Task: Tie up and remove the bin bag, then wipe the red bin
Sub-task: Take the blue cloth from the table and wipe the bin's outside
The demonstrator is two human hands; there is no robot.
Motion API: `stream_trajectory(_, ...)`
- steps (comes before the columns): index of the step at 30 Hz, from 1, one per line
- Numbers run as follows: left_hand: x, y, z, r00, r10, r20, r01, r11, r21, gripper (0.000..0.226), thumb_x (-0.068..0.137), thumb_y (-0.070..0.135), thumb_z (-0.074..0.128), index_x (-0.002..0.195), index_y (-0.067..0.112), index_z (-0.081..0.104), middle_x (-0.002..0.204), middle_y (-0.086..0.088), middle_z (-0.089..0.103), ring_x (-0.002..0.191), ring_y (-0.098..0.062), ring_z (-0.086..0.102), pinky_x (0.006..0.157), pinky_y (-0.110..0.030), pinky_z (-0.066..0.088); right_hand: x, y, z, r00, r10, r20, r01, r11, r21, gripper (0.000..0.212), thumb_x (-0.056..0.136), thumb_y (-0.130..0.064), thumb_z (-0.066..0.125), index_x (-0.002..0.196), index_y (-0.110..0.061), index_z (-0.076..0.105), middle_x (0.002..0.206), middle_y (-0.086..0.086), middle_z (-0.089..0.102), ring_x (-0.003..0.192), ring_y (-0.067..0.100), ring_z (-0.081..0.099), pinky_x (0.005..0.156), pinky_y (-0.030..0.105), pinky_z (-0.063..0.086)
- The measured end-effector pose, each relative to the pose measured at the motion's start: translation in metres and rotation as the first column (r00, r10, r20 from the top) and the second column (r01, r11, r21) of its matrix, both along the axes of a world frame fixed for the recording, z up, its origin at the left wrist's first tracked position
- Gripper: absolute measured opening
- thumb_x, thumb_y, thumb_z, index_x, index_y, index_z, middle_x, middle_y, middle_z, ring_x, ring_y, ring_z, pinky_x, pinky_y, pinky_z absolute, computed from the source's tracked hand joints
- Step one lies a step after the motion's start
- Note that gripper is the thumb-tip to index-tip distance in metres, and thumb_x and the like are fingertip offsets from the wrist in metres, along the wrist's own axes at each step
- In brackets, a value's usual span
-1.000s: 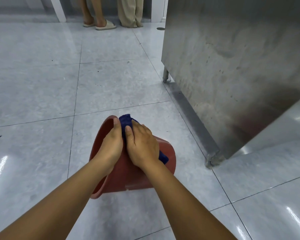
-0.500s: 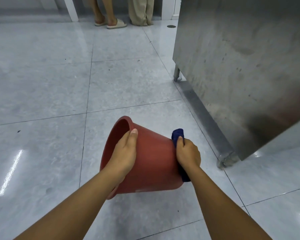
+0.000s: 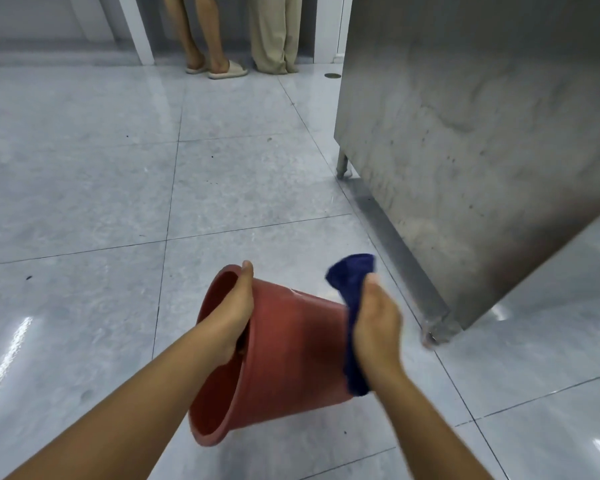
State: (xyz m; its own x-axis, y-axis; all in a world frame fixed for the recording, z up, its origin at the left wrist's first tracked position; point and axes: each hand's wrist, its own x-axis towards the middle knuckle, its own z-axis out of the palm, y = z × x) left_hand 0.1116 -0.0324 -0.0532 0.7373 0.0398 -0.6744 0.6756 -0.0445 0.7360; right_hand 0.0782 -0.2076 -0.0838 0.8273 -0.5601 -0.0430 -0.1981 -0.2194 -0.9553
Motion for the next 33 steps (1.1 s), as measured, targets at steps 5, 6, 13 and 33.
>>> stream_trajectory(5, -0.004, -0.017, -0.002, 0.984, 0.027, 0.179, 0.011, 0.977, -0.211, 0.041, 0.09, 0.044, 0.046, 0.091, 0.014, 0.073, 0.086, -0.007, 0.076, 0.082, -0.018, 0.072, 0.077, -0.03, 0.052, 0.008, 0.088, 0.006, 0.936, 0.352, -0.002, -0.318, 0.842, -0.435, 0.053, 0.096, -0.048, 0.013, 0.118, -0.03, 0.058, 0.125, -0.011, 0.061, 0.121, 0.012, 0.046, 0.104, 0.035, 0.033)
stream_trajectory(6, -0.004, -0.016, -0.003, 0.977, 0.052, 0.207, 0.0, 0.969, -0.247, 0.038, 0.091, 0.041, 0.046, 0.093, 0.016, 0.074, 0.091, -0.005, 0.077, 0.086, -0.016, 0.072, 0.078, -0.028, 0.051, 0.015, 0.089, 0.003, 0.921, 0.384, -0.061, -0.369, 0.811, -0.454, 0.054, 0.097, -0.046, 0.012, 0.132, -0.03, 0.05, 0.138, -0.013, 0.052, 0.134, 0.011, 0.035, 0.114, 0.04, 0.021)
stream_trajectory(13, 0.001, -0.009, -0.002, 0.961, 0.121, 0.251, -0.048, 0.959, -0.278, 0.034, 0.096, 0.033, 0.039, 0.1, 0.022, 0.07, 0.09, 0.002, 0.077, 0.09, -0.01, 0.069, 0.075, -0.025, 0.05, 0.046, 0.078, -0.019, 0.849, 0.514, -0.12, -0.505, 0.722, -0.474, 0.054, 0.098, -0.042, 0.013, 0.145, -0.022, 0.032, 0.153, -0.005, 0.033, 0.145, 0.016, 0.016, 0.119, 0.039, 0.004)
stream_trajectory(33, -0.009, 0.021, -0.018, 0.973, 0.122, 0.197, -0.116, 0.993, -0.037, 0.053, 0.081, 0.064, 0.033, 0.105, 0.032, 0.067, 0.103, -0.001, 0.073, 0.096, -0.021, 0.068, 0.088, -0.041, 0.053, 0.09, 0.005, -0.091, 0.942, 0.011, -0.336, -0.051, 0.992, -0.111, 0.054, 0.1, -0.04, 0.023, 0.1, -0.004, 0.064, 0.107, 0.021, 0.066, 0.094, 0.034, 0.06, 0.082, 0.038, 0.046)
